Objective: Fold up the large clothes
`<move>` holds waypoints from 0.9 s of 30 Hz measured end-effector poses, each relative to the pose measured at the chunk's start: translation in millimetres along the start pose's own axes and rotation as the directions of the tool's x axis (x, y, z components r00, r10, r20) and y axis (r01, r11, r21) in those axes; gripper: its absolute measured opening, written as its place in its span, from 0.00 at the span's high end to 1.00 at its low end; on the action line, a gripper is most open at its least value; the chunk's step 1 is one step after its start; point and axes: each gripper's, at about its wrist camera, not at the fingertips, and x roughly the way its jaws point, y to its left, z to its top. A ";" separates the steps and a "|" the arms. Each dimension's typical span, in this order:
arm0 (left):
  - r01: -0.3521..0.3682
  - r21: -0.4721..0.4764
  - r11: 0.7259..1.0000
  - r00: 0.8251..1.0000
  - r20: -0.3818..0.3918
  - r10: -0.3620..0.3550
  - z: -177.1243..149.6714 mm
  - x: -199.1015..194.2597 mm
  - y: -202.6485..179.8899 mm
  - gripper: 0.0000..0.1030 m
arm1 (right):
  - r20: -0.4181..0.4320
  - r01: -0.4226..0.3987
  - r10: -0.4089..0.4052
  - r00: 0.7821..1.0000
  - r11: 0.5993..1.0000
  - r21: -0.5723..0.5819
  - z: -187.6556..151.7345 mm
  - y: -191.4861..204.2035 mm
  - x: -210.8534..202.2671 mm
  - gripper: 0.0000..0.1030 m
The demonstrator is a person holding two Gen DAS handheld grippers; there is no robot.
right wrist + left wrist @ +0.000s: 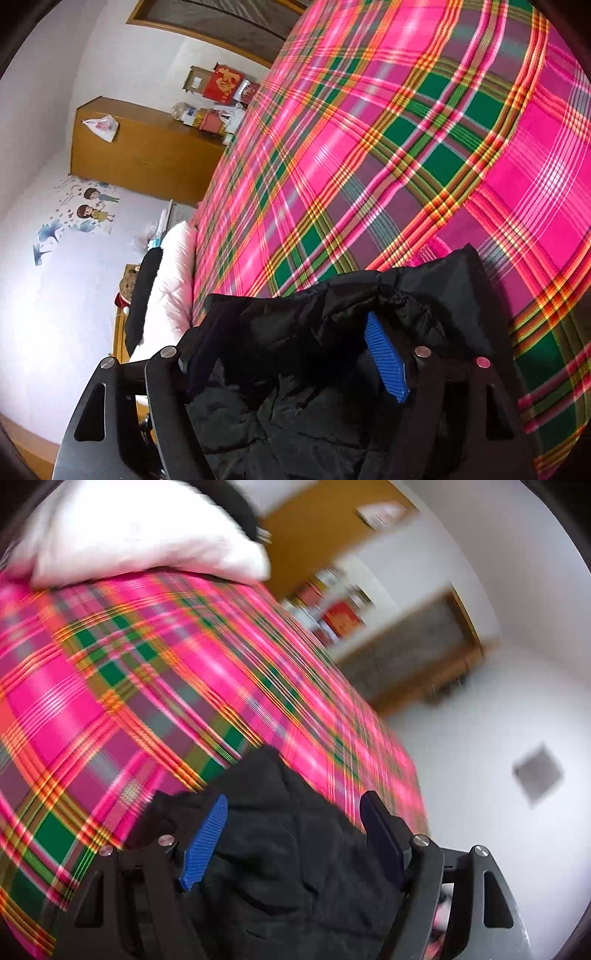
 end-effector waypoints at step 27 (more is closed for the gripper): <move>-0.228 0.515 0.826 0.932 -0.129 0.338 -66.9 65.7 -57.6 0.26 | 0.037 0.446 -0.537 0.843 0.659 -0.606 -24.5 9.8 51.4 0.80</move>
